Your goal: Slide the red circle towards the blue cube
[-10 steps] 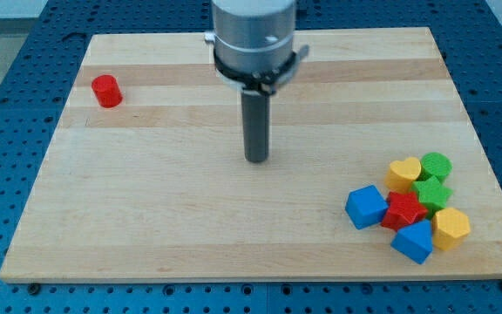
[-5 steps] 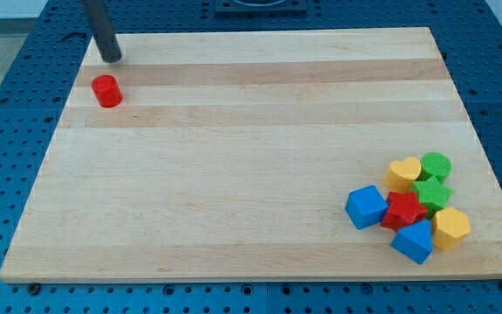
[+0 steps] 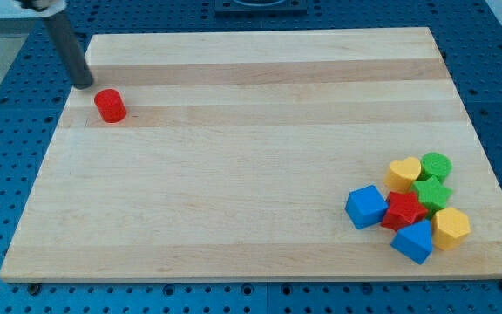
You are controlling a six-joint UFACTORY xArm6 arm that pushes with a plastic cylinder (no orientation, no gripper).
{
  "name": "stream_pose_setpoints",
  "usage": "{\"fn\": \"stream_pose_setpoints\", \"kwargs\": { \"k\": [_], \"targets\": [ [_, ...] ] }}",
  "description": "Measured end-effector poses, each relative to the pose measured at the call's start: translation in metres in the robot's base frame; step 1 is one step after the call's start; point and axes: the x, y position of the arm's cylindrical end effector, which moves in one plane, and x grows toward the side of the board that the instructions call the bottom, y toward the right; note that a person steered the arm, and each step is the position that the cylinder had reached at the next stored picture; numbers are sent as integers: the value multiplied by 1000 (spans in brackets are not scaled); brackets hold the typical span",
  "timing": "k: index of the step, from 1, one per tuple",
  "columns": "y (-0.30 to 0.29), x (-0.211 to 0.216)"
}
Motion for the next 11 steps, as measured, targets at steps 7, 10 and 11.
{"fn": "stream_pose_setpoints", "kwargs": {
  "k": [7,10,11],
  "targets": [
    [101,25],
    [68,6],
    [37,29]
  ]
}}
